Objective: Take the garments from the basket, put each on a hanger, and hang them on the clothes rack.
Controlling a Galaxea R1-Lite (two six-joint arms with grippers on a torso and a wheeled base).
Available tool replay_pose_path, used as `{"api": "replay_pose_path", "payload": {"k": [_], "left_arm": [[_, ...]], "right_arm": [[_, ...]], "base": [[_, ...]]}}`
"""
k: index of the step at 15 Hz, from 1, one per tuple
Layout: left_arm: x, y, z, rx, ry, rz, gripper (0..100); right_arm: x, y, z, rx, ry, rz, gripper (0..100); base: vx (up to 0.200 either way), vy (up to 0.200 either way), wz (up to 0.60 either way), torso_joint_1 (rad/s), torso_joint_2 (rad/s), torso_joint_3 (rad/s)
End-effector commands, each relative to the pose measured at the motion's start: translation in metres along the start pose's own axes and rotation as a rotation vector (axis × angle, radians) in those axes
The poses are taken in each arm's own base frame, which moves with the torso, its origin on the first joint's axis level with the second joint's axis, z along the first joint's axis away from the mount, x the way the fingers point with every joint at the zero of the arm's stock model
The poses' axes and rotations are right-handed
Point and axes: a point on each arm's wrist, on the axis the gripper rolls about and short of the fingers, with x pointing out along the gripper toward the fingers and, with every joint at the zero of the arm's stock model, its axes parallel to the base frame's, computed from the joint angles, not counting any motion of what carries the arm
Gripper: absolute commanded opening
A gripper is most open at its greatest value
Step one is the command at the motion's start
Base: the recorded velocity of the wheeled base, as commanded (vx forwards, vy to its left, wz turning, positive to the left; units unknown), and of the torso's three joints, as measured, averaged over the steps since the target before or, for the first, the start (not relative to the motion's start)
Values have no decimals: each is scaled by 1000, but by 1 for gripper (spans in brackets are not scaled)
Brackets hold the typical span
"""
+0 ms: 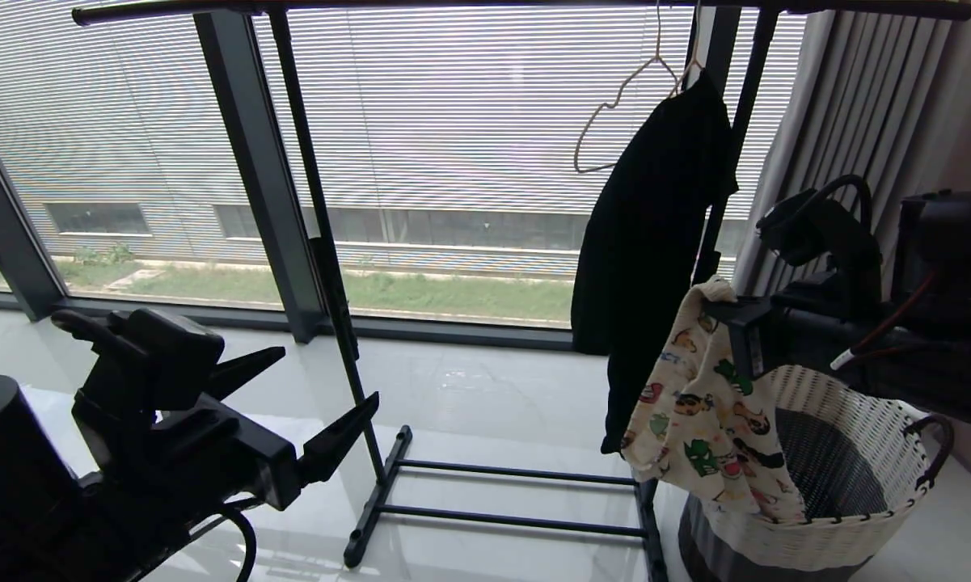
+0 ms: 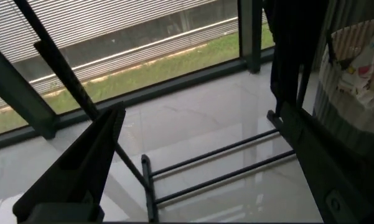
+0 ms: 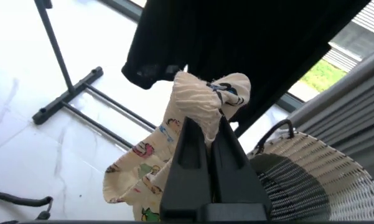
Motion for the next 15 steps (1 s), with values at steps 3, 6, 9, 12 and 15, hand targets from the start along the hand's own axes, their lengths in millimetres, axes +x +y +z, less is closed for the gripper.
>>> {"api": "replay_pose_path", "payload": {"k": [3, 6, 9, 12, 15], "left_arm": [[52, -55, 38, -230, 62, -229, 100], [76, -96, 29, -391, 156, -327, 100], [99, -127, 5, -448, 274, -355, 100], [129, -135, -10, -550, 324, -285, 100], [161, -149, -33, -544, 374, -267, 100]], "right_arm": [[-2, 7, 9, 7, -48, 98, 0], [-13, 11, 18, 41, -113, 177, 0], [-22, 12, 22, 42, -137, 190, 0], [-33, 15, 27, 40, -164, 208, 0], [-39, 20, 29, 36, -174, 232, 0]], "base": [[0, 0, 0, 0, 0, 0], [0, 0, 0, 0, 0, 0], [0, 0, 0, 0, 0, 0], [0, 0, 0, 0, 0, 0], [0, 0, 0, 0, 0, 0]]}}
